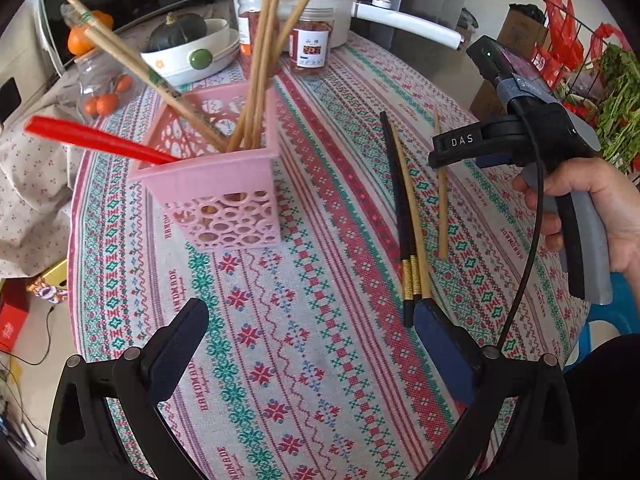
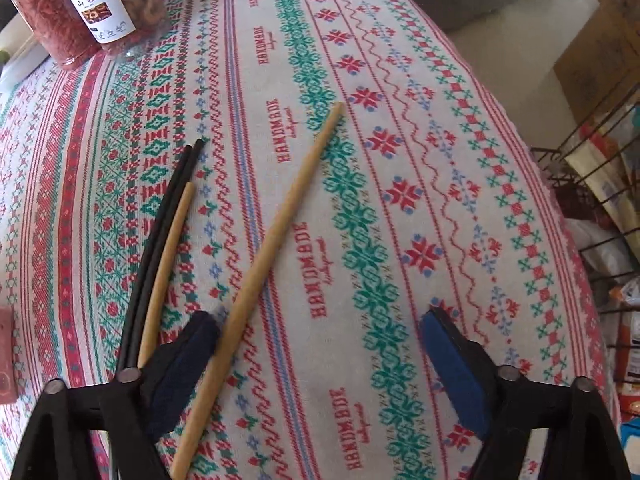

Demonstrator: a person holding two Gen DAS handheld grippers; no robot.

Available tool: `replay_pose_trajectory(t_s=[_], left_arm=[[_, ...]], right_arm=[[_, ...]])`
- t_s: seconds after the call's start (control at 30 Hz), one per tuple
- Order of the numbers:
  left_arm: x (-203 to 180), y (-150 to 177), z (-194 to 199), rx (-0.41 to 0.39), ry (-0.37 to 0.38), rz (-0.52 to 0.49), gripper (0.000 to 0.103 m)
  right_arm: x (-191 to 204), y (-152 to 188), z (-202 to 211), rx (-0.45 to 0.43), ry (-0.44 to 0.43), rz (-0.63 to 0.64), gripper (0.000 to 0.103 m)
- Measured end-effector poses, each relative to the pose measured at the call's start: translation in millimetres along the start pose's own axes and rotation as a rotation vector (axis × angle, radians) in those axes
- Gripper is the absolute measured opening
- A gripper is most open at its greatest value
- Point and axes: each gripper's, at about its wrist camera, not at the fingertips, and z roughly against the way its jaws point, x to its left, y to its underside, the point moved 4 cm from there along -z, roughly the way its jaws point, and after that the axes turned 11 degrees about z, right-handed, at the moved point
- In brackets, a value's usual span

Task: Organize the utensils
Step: 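Move the right tool to the pile and close it on a wooden chopstick, then grasp another wooden chopstick with the left tool while the right lifts its chopstick upright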

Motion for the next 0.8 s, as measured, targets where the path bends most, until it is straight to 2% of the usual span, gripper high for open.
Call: replay_pose_trajectory(t_s=[0.07, 0.13, 0.23, 0.33, 0.5, 0.57, 0.63, 0.67, 0.73, 0.8], left_arm=[[-14, -1, 0, -0.01, 0.015, -0.024, 0.103], [-28, -4, -3, -0.003, 0.027, -0.045, 0.103], [-47, -10, -10, 0.026, 0.029, -0.065, 0.103], [-63, -18, -17, 0.055, 0.009, -0.083, 0.103], [-84, -39, -29, 0.095, 0.038, -0.019, 0.1], [-94, -48, -37, 0.119, 0.053, -0.011, 0.09], [-101, -58, -47, 0.15, 0.066, -0.007, 0.072], [-105, -63, -53, 0.162, 0.073, -0.006, 0.068], [-109, -71, -63, 0.178, 0.075, -0.006, 0.047], [-113, -79, -75, 0.192, 0.065, -0.009, 0.032]], right_arm=[[-10, 8, 5, -0.008, -0.004, -0.006, 0.06], [-18, 16, 11, -0.013, -0.013, 0.0, 0.031], [-33, 28, 17, -0.01, -0.041, 0.019, 0.01], [-43, 38, 20, 0.003, -0.079, 0.02, 0.007], [-58, 57, 31, -0.001, -0.144, 0.025, 0.007], [-65, 62, 39, -0.015, -0.176, 0.012, 0.007], [-70, 65, 47, -0.026, -0.204, -0.006, 0.007], [-73, 66, 49, -0.028, -0.215, -0.014, 0.007], [-68, 66, 52, -0.027, -0.24, -0.032, 0.007], [-66, 62, 53, -0.026, -0.261, -0.049, 0.007]])
